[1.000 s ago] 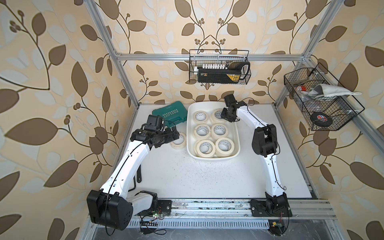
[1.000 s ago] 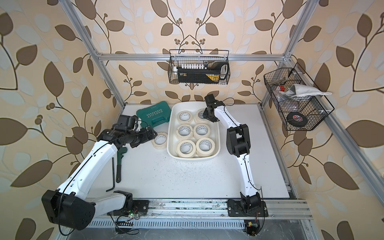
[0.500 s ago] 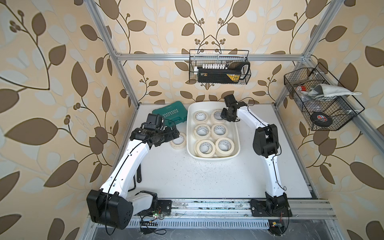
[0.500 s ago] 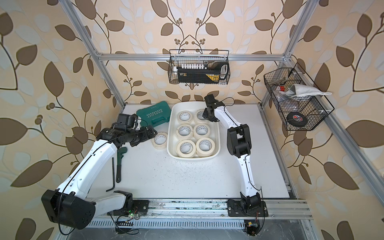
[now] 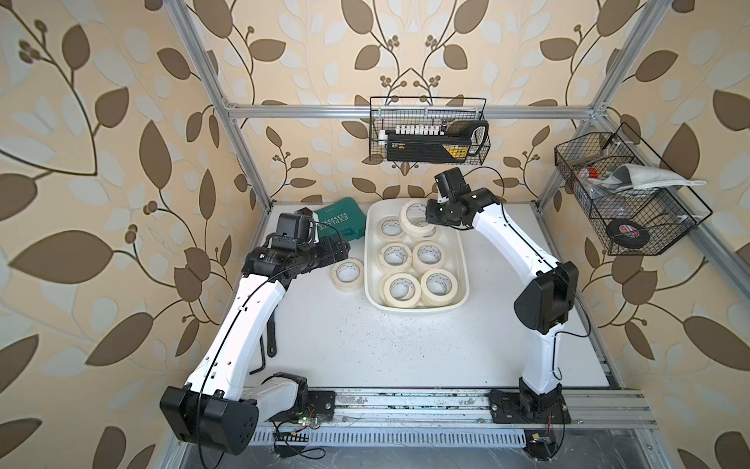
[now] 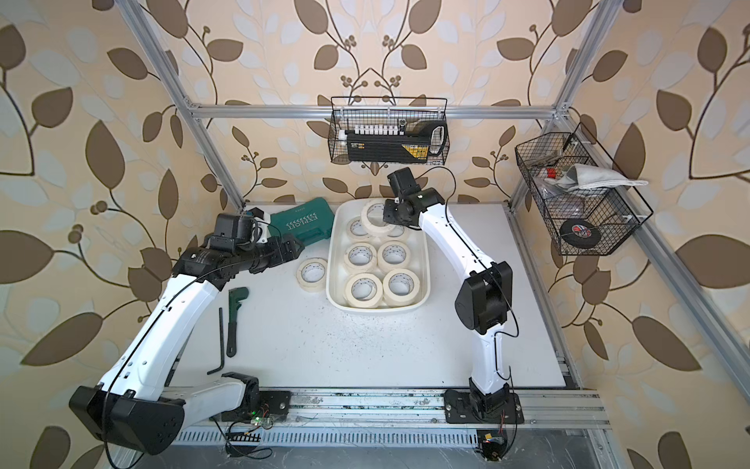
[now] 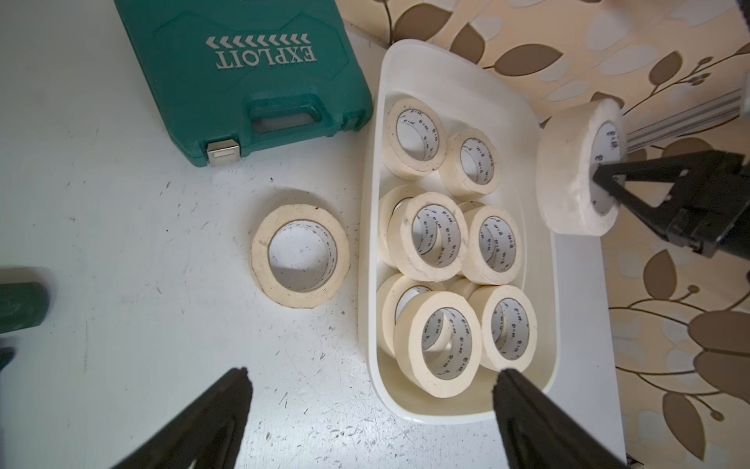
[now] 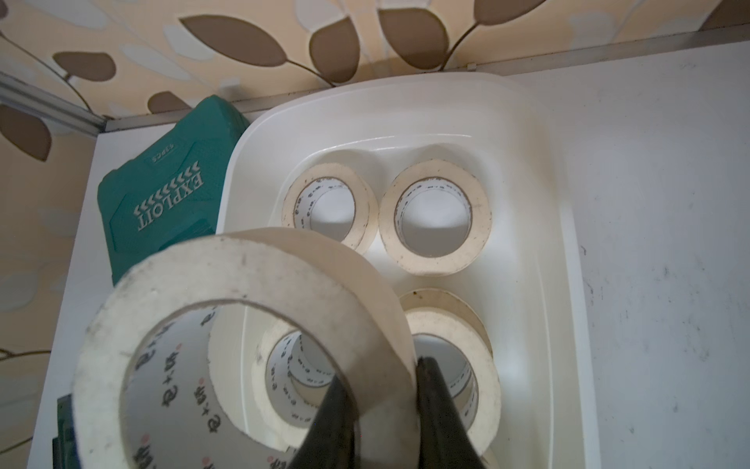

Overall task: Take out the art tape in the storage box
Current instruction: Pick up the art tape from the storage box.

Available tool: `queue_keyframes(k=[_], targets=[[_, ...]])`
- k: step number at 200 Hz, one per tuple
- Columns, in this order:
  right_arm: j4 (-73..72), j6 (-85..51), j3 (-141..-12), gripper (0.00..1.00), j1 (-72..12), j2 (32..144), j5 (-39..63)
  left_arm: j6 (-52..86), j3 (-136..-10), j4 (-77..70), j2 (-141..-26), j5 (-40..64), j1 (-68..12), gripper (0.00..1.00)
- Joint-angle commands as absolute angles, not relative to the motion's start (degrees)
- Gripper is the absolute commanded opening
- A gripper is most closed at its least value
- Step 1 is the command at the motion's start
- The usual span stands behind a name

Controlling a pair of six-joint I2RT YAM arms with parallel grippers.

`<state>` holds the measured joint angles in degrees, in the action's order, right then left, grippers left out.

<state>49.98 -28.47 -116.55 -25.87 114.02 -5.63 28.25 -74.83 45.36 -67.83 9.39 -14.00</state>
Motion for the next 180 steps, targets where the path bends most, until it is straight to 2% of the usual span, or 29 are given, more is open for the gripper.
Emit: queue_keyframes(k=[1,96,180], targets=[[51.4,-25.9,-112.9,0.09,-27.9,110.4,-7.3,25.5,-79.0,45.7,-69.1,11.3,-16.4,0.96],[50.5,-28.5,-91.4,0.09,-31.3,95.7,-10.3,22.5,-89.5,45.2,-85.0,4.0,-35.1,0.91],[50.1,-28.4,-87.5,0.08,-32.0,93.7,-10.4,24.1,-95.4,45.4,-96.3,0.2,-42.7,0.89]])
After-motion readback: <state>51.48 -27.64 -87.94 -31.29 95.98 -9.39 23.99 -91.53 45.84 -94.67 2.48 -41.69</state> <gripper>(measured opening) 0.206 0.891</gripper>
